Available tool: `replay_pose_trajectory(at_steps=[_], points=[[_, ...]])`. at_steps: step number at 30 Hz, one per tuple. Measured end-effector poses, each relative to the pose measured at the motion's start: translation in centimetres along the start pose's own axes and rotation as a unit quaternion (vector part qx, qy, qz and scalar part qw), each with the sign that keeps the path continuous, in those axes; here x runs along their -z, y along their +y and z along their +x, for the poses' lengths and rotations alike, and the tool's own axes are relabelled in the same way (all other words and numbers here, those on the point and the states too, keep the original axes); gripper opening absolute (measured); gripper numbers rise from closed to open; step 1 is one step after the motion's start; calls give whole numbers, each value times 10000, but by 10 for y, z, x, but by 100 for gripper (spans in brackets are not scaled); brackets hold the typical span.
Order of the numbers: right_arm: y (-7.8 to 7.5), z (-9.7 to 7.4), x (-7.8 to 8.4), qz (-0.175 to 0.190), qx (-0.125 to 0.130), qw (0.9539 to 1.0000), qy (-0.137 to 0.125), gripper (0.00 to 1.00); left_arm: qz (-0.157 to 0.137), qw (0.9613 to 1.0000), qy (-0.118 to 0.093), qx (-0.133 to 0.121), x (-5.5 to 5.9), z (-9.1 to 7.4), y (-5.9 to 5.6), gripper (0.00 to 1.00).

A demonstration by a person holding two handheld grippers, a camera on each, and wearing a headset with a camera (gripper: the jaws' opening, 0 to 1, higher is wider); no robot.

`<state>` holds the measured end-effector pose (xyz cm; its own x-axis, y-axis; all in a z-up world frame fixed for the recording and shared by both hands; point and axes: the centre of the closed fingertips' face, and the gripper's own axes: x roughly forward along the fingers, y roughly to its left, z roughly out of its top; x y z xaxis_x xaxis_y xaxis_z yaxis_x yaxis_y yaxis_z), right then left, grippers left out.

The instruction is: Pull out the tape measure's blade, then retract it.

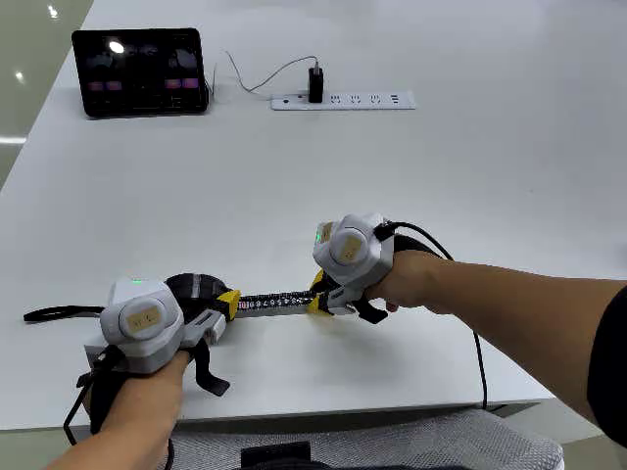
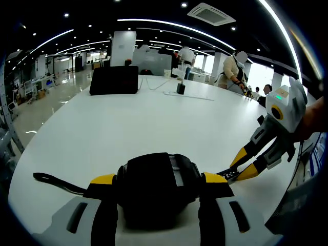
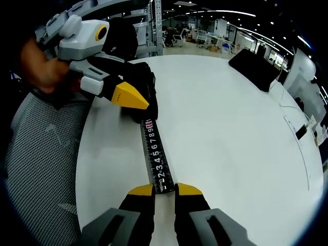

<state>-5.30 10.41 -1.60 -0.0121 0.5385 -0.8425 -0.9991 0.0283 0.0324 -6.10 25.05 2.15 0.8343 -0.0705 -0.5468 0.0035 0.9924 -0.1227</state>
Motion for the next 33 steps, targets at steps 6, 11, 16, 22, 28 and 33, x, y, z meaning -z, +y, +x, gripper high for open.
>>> replay_pose_trajectory(at_steps=[6,11,16,22,28,33], points=[[1,2,-4,1,-37,10000,-40,11,-61,10000,24,44,-1,1,1,58],[1,3,-7,33,-37,10000,-69,11,-52,10000,39,69,-1,1,0,58],[4,4,-7,62,-27,9999,-74,11,-37,9999,59,86,-1,1,0,58],[3,4,-7,24,-31,10000,-49,11,-32,9999,102,81,0,0,0,58],[4,4,-7,37,-22,10000,-57,11,-26,9999,138,83,0,1,0,58],[3,4,-8,21,-19,10000,-51,11,-29,9999,138,74,0,1,0,58]])
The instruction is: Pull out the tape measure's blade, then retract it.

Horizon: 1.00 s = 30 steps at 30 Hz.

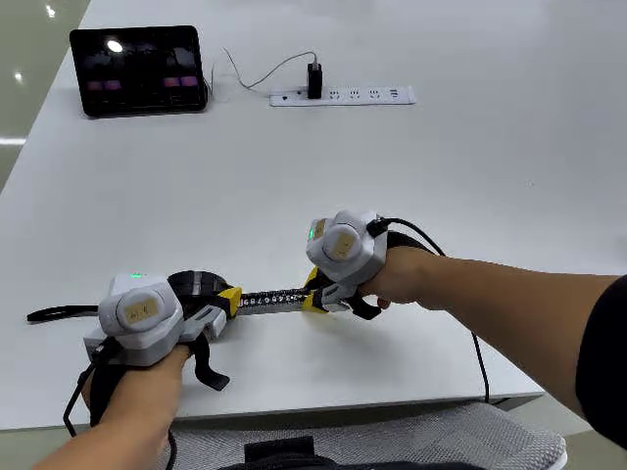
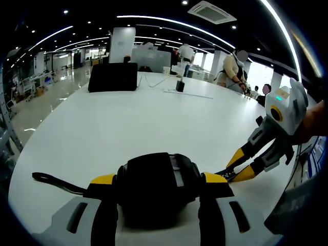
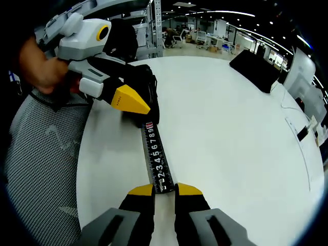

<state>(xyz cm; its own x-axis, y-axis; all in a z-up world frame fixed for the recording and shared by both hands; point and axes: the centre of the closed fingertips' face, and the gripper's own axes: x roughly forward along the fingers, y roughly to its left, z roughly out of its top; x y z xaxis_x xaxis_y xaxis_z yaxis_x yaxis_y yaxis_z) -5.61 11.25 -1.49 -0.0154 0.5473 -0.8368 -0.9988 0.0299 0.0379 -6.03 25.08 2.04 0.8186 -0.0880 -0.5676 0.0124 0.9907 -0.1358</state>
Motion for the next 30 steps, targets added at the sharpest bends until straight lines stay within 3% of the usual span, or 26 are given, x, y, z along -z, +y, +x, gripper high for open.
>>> replay_pose_trajectory(at_steps=[30], points=[[2,7,-9,86,33,9999,-70,11,-30,10000,0,36,0,-3,-1,58]])
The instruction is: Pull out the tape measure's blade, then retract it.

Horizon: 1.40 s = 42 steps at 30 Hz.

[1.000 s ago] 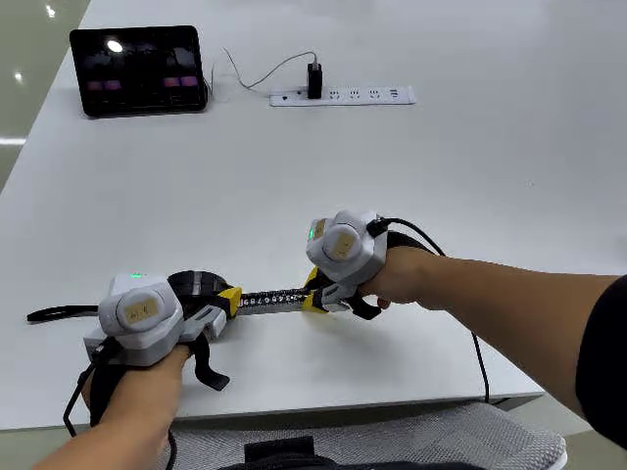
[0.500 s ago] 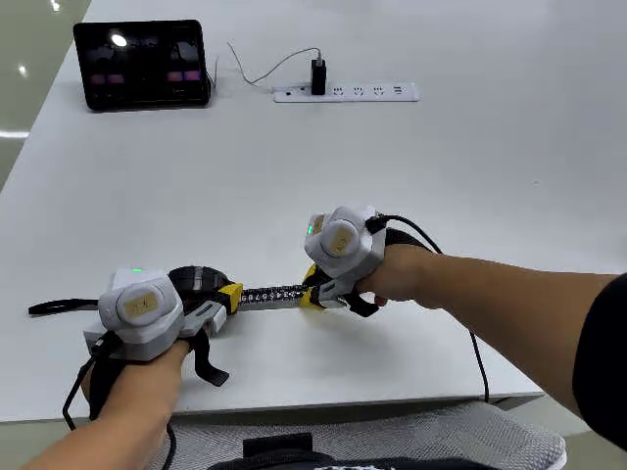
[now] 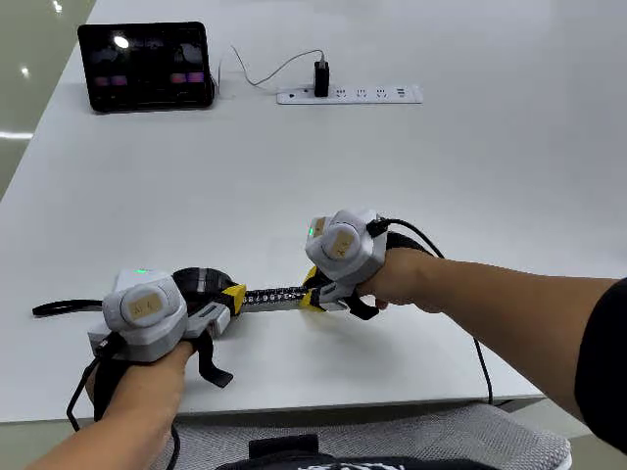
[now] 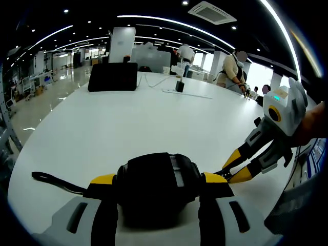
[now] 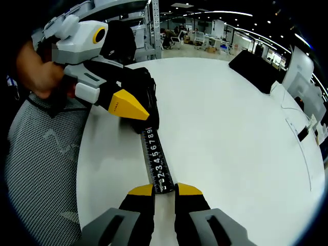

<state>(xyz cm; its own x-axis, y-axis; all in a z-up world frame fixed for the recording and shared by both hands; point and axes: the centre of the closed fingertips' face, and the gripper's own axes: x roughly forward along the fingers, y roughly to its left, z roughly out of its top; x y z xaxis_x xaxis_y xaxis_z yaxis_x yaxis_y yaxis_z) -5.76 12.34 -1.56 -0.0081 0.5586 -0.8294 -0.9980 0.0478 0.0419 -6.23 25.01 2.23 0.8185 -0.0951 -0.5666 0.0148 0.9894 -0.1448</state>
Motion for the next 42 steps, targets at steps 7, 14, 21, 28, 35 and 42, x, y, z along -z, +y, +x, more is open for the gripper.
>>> replay_pose_trajectory(at_steps=[7,14,21,28,35,42], points=[[2,1,-2,30,17,10000,-40,11,27,10000,21,30,0,1,0,58],[2,2,-3,-15,5,10000,-22,11,39,10000,16,23,1,0,-1,58],[3,2,-3,39,40,10000,-81,11,64,10000,55,11,1,2,0,58],[3,2,-4,-3,15,10000,-80,11,37,10000,59,14,1,1,0,58],[2,7,-9,53,-20,9999,-121,11,-19,10000,63,20,1,0,0,58],[3,7,-9,89,-13,9998,-169,11,-18,9999,90,45,1,0,-1,58]])
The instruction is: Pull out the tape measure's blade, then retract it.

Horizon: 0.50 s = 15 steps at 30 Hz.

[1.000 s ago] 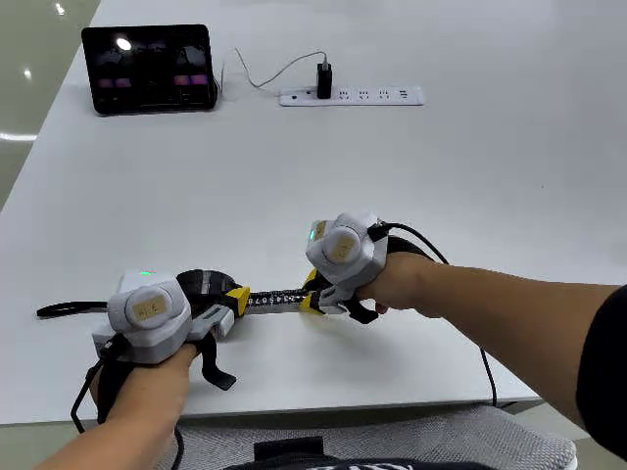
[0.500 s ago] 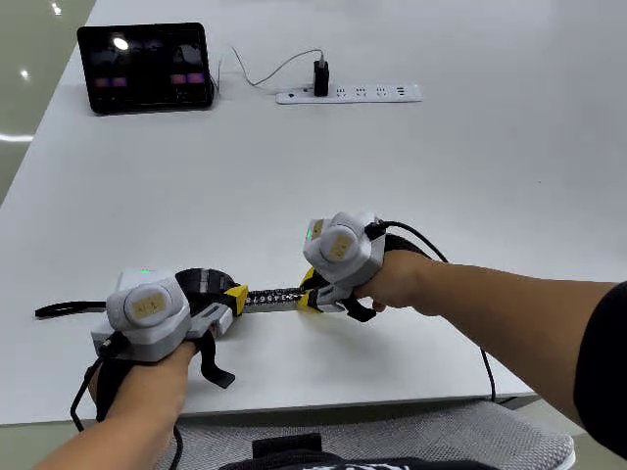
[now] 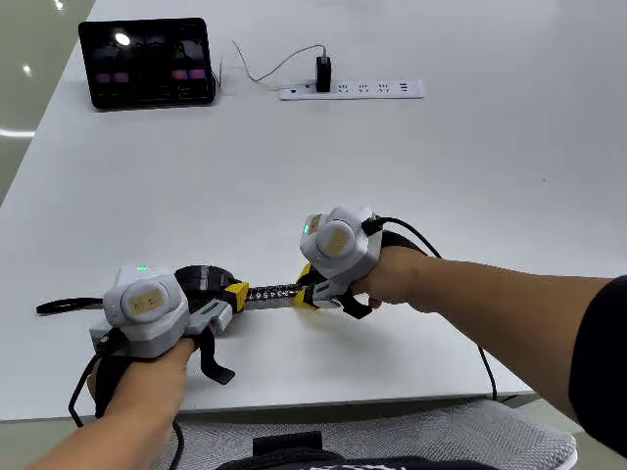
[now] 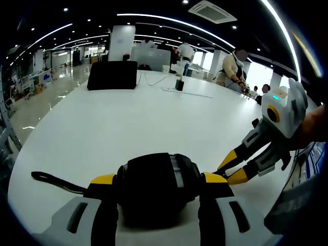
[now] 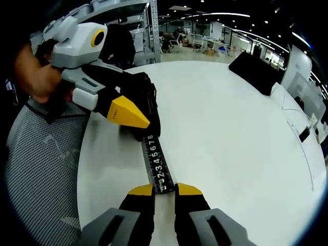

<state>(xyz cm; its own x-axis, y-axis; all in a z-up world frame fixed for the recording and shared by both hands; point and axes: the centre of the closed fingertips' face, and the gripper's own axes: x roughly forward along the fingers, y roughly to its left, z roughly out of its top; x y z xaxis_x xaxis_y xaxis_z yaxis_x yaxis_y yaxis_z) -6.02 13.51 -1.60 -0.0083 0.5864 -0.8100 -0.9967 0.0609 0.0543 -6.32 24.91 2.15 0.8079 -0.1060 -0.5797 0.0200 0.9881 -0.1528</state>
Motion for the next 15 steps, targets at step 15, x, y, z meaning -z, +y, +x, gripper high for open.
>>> replay_pose_trajectory(at_steps=[15], points=[[1,2,-4,-45,28,10000,2,11,13,10000,10,-3,0,-1,0,58]])
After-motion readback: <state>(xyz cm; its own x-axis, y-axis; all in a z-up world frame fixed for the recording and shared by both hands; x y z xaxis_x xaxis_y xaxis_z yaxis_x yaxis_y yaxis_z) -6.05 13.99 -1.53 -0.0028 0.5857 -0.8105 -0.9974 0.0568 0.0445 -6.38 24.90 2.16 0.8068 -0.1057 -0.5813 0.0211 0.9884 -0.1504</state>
